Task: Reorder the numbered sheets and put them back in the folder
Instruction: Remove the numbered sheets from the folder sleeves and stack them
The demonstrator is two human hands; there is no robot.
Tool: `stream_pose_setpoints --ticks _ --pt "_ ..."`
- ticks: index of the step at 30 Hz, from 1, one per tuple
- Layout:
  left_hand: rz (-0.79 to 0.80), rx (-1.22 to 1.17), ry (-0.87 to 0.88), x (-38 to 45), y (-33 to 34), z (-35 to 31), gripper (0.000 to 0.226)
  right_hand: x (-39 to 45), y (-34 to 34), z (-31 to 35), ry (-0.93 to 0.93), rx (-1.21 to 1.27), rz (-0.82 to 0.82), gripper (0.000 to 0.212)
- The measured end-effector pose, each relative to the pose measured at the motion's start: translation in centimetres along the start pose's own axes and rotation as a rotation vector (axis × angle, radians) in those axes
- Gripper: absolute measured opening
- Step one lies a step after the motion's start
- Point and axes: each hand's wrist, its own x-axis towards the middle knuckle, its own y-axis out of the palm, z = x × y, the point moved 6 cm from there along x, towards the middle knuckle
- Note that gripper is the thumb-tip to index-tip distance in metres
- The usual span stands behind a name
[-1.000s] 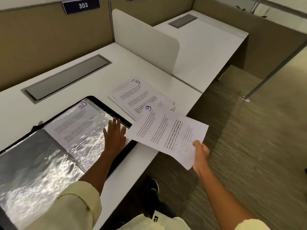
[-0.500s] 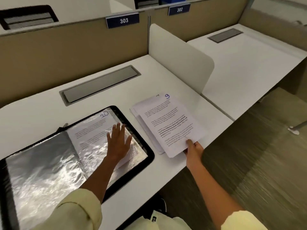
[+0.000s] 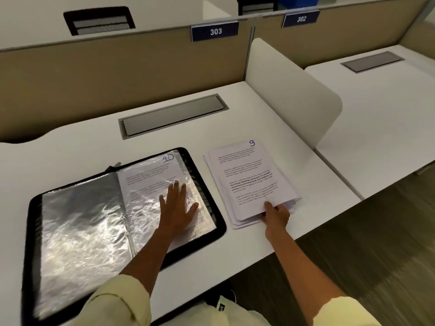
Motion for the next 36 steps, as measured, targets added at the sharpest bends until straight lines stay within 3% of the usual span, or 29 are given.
stream_pose_setpoints --ticks 6,13,16,21,25,32,36 --pt "0.137 0.064 -0.136 -1.3 0.1 0.5 0.115 -1.2 -0.3 0.1 0.016 -0.022 -0.056 0.023" --pt "0.187 0.064 -0.234 -3.1 1.0 0.5 0.116 -4.2 -0.2 -1.9 0.106 -0.028 -0.143 0.044" --pt "0.169 0.046 -0.234 -3.5 1.1 0.5 0.111 -5.8 0.8 -2.6 0.075 -0.066 -0.082 0.042" --pt "0.136 -0.023 -0.233 -3.4 1.1 0.9 0.098 -8.9 4.1 -2.8 -0.133 -0.249 0.135 0.03" --pt "-0.021 -0.14 -0.228 -3.6 -0.3 1.8 0.052 -11.2 6.4 -3.0 -0.264 -0.344 0.22 0.021" --pt "-0.229 -0.61 -0.275 -5.3 -3.5 4.5 0.04 -14.8 9.5 -3.8 -0.484 -0.479 0.288 0.009" --pt "-0.338 -0.686 -0.319 -7.0 -6.9 6.6 0.035 -16.9 11.7 -4.8 -0.502 -0.498 0.335 0.01"
